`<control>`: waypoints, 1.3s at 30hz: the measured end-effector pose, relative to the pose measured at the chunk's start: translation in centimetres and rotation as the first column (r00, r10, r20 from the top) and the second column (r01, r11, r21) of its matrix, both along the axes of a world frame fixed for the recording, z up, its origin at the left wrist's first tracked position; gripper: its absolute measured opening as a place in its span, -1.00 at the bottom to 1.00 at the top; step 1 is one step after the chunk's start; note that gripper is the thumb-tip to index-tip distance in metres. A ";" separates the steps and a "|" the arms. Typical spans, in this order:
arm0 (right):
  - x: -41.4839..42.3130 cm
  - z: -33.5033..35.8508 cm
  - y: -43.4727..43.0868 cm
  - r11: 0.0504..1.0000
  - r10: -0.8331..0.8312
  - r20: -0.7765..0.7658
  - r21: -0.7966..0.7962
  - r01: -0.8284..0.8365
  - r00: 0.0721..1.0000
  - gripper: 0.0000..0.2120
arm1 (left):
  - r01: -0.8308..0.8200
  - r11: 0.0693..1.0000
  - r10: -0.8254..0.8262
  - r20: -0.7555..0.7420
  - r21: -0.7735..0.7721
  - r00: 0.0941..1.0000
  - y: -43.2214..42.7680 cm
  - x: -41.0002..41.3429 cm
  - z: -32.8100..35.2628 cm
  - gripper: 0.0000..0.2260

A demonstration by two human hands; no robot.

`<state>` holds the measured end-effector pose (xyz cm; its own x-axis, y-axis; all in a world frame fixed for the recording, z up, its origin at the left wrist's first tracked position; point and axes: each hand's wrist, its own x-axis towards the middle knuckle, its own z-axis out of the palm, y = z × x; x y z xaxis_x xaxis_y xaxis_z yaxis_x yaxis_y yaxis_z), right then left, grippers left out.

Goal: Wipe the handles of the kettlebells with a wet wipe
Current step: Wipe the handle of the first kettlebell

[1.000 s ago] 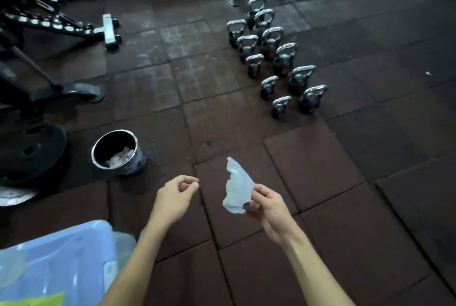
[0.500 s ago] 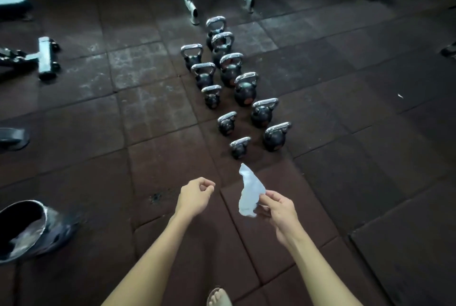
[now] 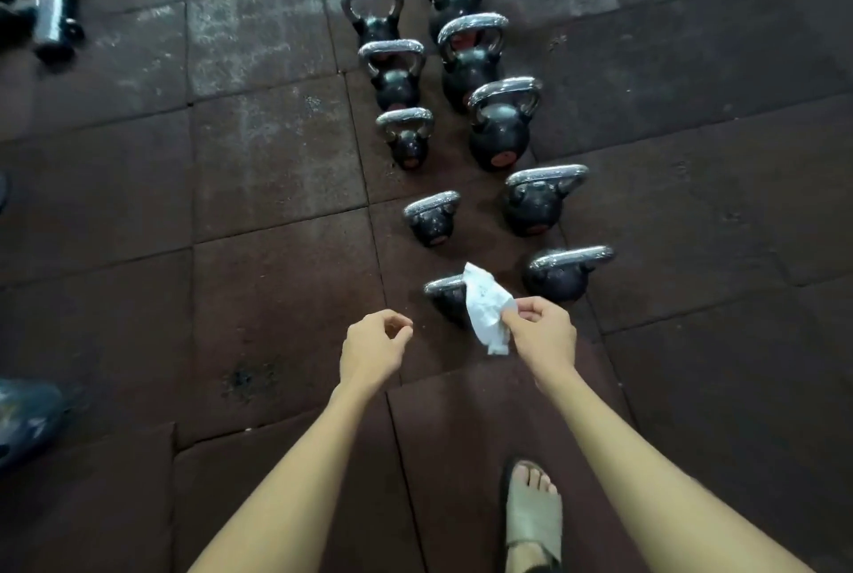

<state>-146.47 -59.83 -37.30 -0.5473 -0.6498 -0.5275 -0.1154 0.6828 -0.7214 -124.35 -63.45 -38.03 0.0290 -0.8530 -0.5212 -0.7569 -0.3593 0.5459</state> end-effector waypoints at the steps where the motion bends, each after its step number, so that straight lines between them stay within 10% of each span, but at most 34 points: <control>1: -0.5 -2.0 -1.5 1.000 0.023 -0.040 -0.013 -0.023 0.999 -0.93 | -0.002 1.000 0.002 0.004 -0.030 1.000 -0.9 -0.7 -2.1 -0.90; 13: 0.1 -19.5 -10.4 0.908 0.277 -0.421 -0.178 -0.378 0.864 -0.97 | 0.180 0.929 -0.182 0.024 -0.324 0.983 -7.9 -3.1 -18.9 -0.80; 21: -2.6 -22.1 -11.2 0.612 0.615 -0.534 -0.140 -0.778 0.580 -0.71 | 0.271 0.874 -0.269 0.062 -0.403 0.961 -9.9 -2.5 -20.9 -0.87; 26: -2.6 -23.3 -12.3 0.426 0.601 -0.674 -0.186 -0.885 0.431 -0.83 | 0.271 0.895 -0.262 0.075 -0.353 0.962 -10.6 -2.5 -20.7 -0.86; 33: -3.7 -23.6 -11.6 0.487 0.479 -0.771 -0.166 -0.858 0.421 -0.68 | 0.279 0.890 -0.266 0.087 -0.361 0.960 -9.8 -2.8 -20.3 -0.88; 39: 0.1 -24.3 -9.9 0.420 0.409 -0.899 0.032 -0.907 0.158 -0.92 | 0.292 0.872 -0.259 0.138 -0.392 0.956 -8.9 -2.7 -20.1 -0.86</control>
